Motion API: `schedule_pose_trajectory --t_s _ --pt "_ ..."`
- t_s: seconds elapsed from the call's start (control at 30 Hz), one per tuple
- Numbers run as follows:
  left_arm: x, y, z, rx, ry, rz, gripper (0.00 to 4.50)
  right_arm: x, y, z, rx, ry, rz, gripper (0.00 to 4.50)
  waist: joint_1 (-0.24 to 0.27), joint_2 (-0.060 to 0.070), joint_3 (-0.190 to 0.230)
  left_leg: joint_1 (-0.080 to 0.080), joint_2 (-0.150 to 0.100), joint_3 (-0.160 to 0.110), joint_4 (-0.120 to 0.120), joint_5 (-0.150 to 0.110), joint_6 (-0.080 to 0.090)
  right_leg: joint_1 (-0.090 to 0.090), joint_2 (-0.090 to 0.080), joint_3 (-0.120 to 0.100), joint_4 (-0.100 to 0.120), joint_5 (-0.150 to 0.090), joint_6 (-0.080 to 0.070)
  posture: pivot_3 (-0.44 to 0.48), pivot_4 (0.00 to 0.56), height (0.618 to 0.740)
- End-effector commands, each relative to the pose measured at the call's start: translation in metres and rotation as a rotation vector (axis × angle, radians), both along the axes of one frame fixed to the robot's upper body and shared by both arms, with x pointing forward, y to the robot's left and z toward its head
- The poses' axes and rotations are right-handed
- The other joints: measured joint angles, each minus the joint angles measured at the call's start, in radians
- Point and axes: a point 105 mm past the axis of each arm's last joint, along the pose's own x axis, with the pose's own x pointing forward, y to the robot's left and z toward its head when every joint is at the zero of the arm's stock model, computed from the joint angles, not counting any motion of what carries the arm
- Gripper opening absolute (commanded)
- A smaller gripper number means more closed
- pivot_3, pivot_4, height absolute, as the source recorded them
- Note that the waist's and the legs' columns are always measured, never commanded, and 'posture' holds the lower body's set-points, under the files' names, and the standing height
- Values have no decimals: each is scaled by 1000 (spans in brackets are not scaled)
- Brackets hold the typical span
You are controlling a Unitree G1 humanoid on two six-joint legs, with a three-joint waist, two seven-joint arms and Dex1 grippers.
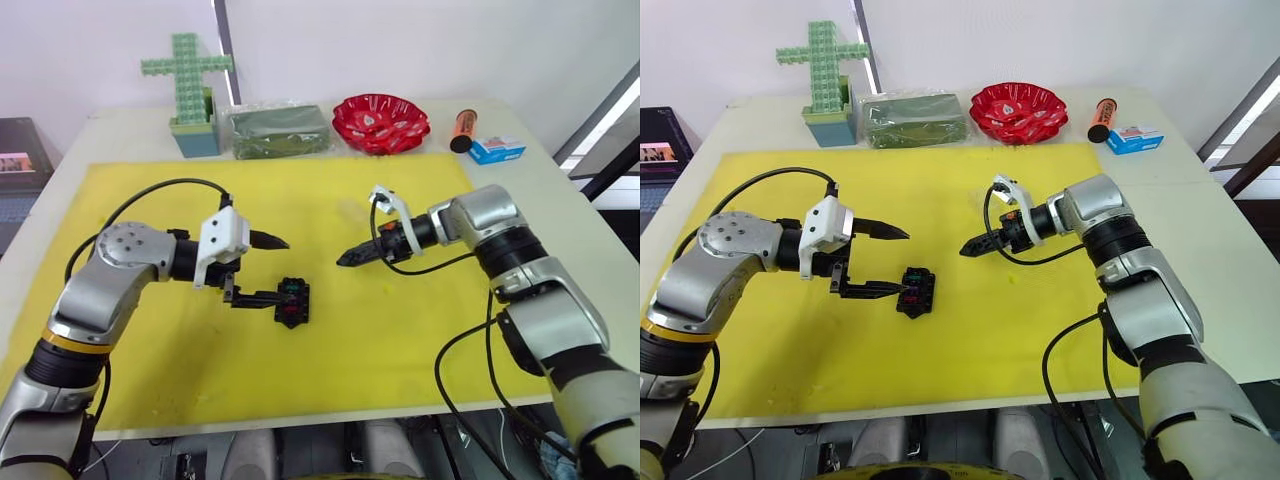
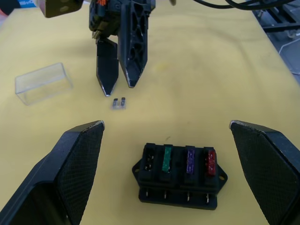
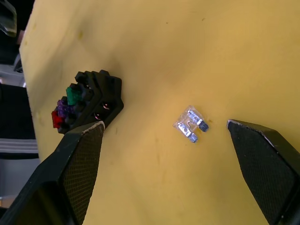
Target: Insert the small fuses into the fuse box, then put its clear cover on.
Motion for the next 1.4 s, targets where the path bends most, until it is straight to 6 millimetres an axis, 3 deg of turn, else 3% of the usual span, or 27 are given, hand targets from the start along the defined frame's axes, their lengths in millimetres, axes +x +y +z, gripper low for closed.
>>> schedule_pose_trajectory --t_s 0.03,0.3,0.93,1.03,1.17,1.4 --pt "-4 2 7 12 -43 -6 4500 0 5 6 18 3 29 4474 0 0 0 0 0 0 0 0 0 0 0 0 0 0 0 0 150 740" --pt "-5 2 7 13 -46 4 4500 -11 15 -3 63 103 75 4474 -1 0 0 0 0 0 0 0 0 0 0 0 0 0 0 0 150 740" --pt "-8 5 3 28 -49 19 4500 -7 18 -19 85 169 5 4474 -3 0 0 1 0 0 0 0 0 0 0 0 1 0 0 0 150 740" --pt "-8 6 2 29 -49 19 4500 -7 21 -20 91 168 7 3814 -5 0 0 1 0 0 0 0 0 0 0 0 1 0 0 0 150 740" --pt "-7 6 2 30 -49 21 4500 -6 20 -22 80 168 -7 2490 -4 0 0 1 0 0 0 0 0 0 1 0 1 0 0 0 150 740" --pt "-8 7 1 35 -48 21 4500 -3 17 -24 74 167 -30 2490 -4 0 0 1 0 0 0 0 0 0 0 0 1 0 0 0 150 740"
